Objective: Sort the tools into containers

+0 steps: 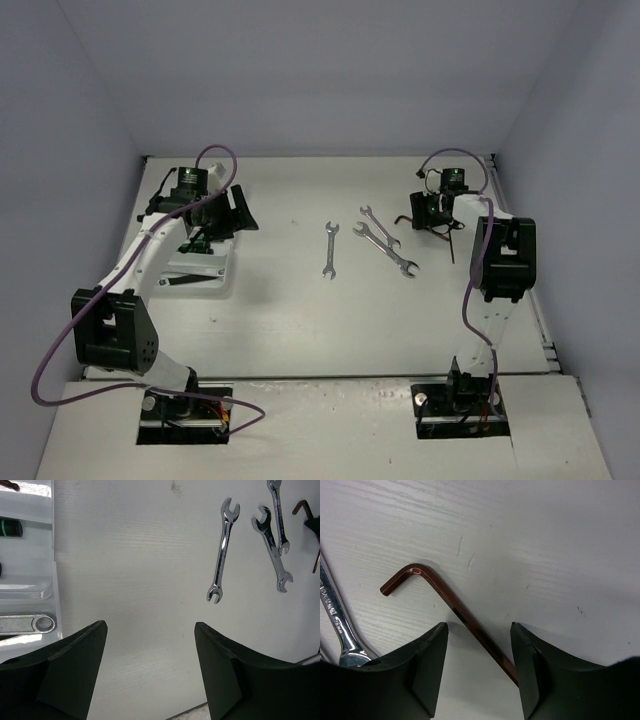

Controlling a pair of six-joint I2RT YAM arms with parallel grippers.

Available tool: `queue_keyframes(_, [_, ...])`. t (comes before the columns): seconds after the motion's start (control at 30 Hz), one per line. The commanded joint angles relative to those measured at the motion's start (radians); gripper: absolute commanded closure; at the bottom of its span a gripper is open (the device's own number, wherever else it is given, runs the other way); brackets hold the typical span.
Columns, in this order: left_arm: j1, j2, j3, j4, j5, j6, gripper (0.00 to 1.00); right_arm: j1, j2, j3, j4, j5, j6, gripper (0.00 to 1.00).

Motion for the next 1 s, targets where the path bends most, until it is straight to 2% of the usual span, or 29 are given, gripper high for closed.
queue_keyframes(0.0, [-0.014, -0.043, 0.019, 0.023, 0.009, 0.015, 0.32, 0.013, -0.022, -0.051, -0.024, 0.019, 0.01, 0.54])
queue_keyframes(0.17, [-0.027, -0.025, 0.018, 0.026, 0.01, 0.001, 0.32, 0.039, -0.059, -0.091, -0.024, 0.136, 0.032, 0.75])
queue_keyframes(0.2, [-0.034, -0.022, 0.023, 0.025, 0.012, -0.001, 0.32, 0.061, -0.064, -0.102, -0.025, 0.155, 0.034, 0.82])
queue_keyframes(0.33, [-0.067, -0.006, 0.047, 0.03, 0.012, -0.007, 0.32, 0.103, -0.083, -0.12, -0.02, 0.159, 0.056, 0.99])
queue_keyframes(0.6, [-0.129, 0.029, 0.108, 0.079, 0.071, -0.067, 0.32, 0.156, -0.196, -0.117, 0.028, 0.125, 0.097, 1.0])
queue_keyframes(0.97, [-0.189, 0.091, 0.135, 0.352, 0.199, -0.256, 0.32, 0.241, -0.423, -0.172, 0.065, 0.11, 0.131, 1.0])
